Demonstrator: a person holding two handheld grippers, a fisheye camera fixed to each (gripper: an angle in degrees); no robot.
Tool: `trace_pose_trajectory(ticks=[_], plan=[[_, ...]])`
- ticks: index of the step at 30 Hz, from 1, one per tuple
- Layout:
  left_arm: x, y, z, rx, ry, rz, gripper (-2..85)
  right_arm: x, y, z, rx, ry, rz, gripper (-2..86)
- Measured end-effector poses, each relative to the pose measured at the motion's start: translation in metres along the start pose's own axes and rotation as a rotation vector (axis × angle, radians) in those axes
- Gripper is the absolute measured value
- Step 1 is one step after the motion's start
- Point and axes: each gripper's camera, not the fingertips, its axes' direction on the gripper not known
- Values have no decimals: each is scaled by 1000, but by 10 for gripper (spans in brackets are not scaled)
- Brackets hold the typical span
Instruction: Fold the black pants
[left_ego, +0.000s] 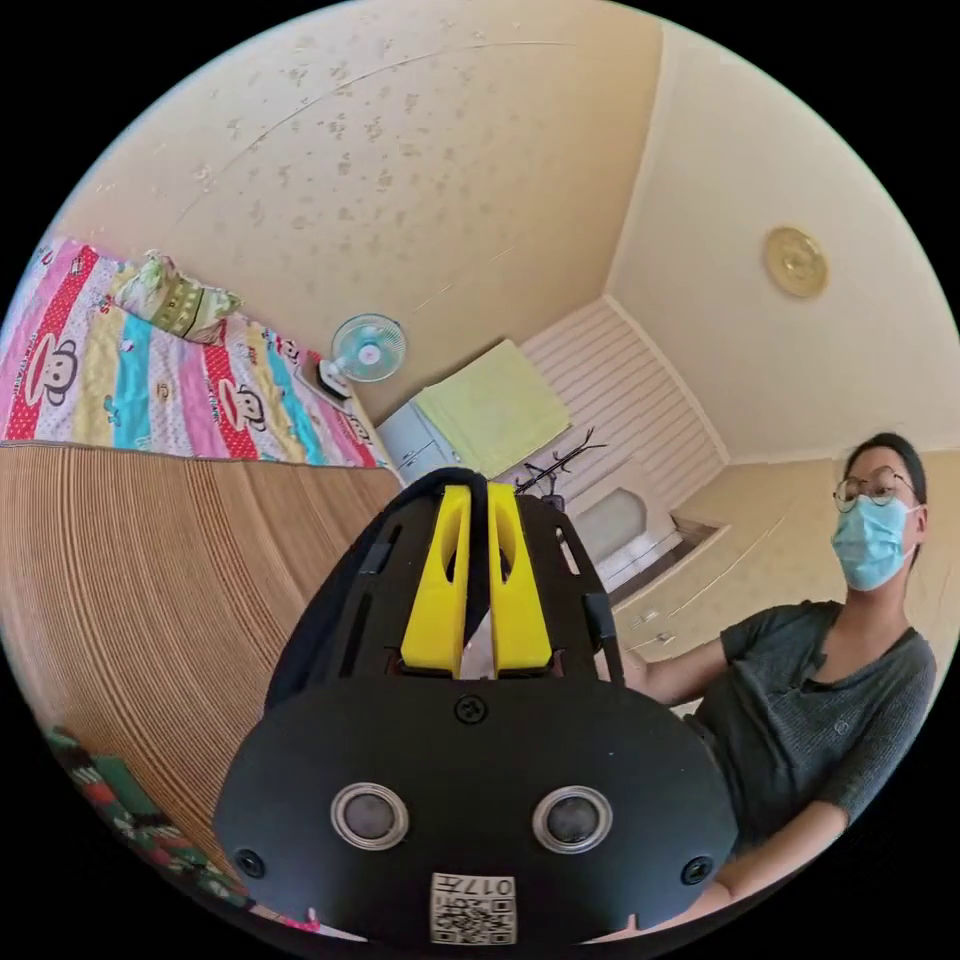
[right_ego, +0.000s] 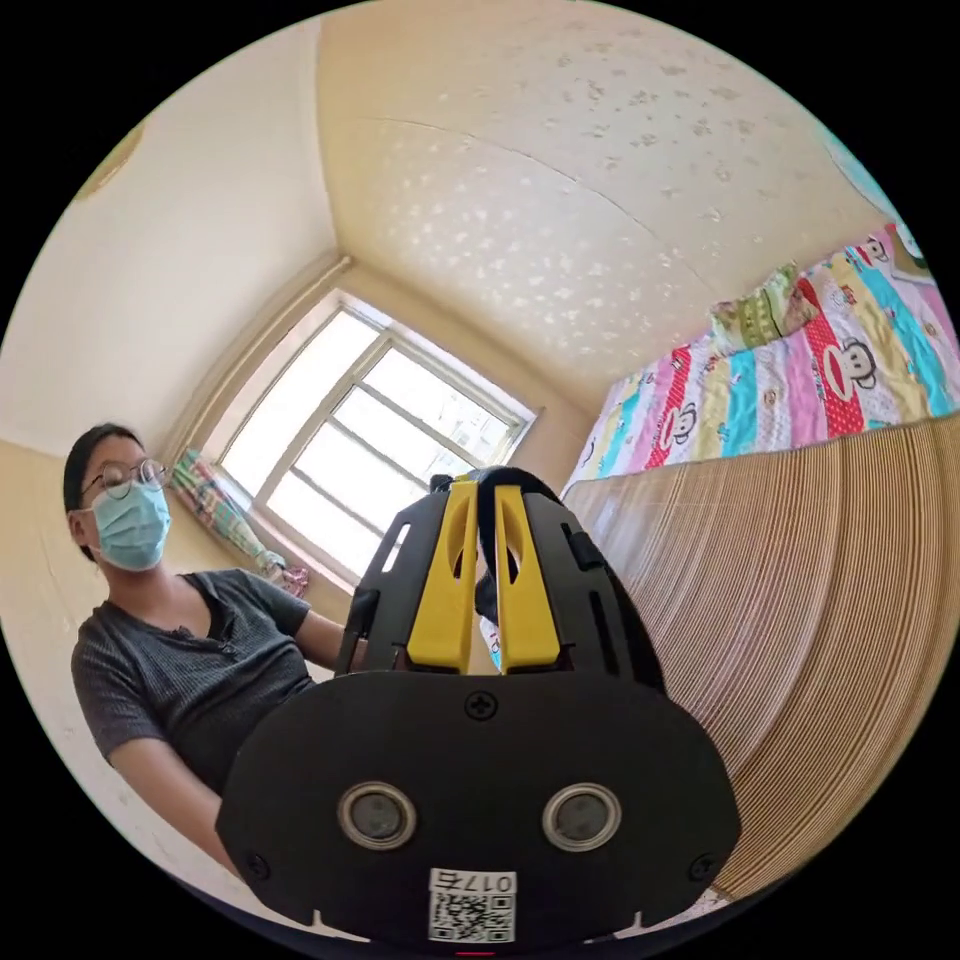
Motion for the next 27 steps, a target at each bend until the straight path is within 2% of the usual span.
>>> trace_pose_trajectory(ticks=[5,9,12,14,15,17,19,22,27], plan=[[-74,38,43,-272,-232,-119,36,70,32,44,-141,108,195,24],[-127,112,69,-442,-283,-235,39,130,111,94,-385,212,381,28],[-177,185,89,-593,-289,-441,41,178,178,118,-504,249,597,37],[-214,238,94,-687,-342,-661,54,201,209,125,-564,322,726,48],[-221,246,93,-679,-341,-698,60,213,221,127,-581,354,792,62],[-246,263,82,-558,-230,-809,80,222,228,122,-546,376,849,79],[-265,261,73,-450,-193,-852,100,226,220,107,-390,410,862,94],[-295,240,64,-347,-273,-826,121,240,201,99,-266,416,856,121],[-358,200,73,-335,-388,-706,141,282,161,126,-310,413,817,177]])
